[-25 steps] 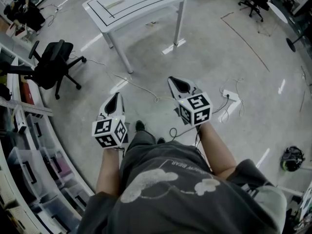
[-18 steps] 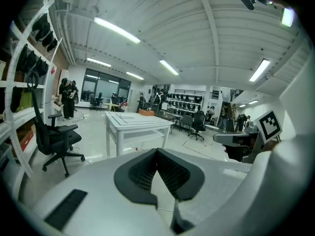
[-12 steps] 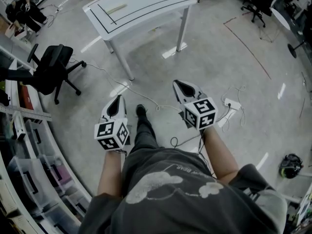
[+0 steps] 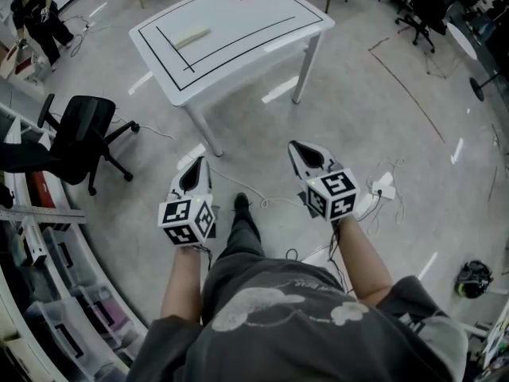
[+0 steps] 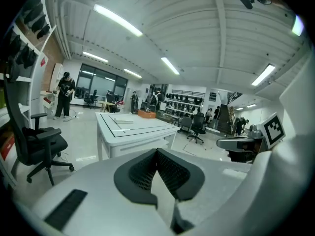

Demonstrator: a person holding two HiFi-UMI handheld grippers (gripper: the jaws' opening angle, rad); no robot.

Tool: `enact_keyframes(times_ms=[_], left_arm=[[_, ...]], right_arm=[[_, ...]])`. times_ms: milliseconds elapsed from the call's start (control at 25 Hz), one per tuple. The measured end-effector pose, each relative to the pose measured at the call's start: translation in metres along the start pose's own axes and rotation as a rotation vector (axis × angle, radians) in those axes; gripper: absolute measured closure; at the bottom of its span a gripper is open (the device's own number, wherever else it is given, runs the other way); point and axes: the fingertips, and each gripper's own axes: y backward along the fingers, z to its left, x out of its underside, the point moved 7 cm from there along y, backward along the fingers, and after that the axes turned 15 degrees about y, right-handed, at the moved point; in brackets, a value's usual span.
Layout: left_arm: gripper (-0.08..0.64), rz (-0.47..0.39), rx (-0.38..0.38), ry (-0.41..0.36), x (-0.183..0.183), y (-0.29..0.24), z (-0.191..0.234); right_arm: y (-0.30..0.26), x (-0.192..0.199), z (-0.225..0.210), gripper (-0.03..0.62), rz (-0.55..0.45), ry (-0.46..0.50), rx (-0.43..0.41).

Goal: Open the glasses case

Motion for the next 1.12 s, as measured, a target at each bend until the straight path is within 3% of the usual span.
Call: enact_keyframes(times_ms=[200,520,800,1120], left_arm=[[0.558,0.016,0.011,-0.022,-0.05,-0.067,0.032],[0.558,0.043,-0.001,0.017,-0.112,-0.153,0.096],[0.558,0.035,0.014,0.046,-0.137,-0.192,0.126],[0.558,0.013,-0.012,0.065,-0.151,-0.216,0.138]], right_arm=[[-0.075,-0.019,-0.028,0.592,0.017,-0.028,0.005],[-0.191,-0.06,-0.059,0.592,0.039,-0.035,0.011],[-0.244,-0.084,-0.066,0.592,0.034,0.027,-0.013],[-0.285,-0.096,-0.092,0.59,0.012,0.031,-0.042]])
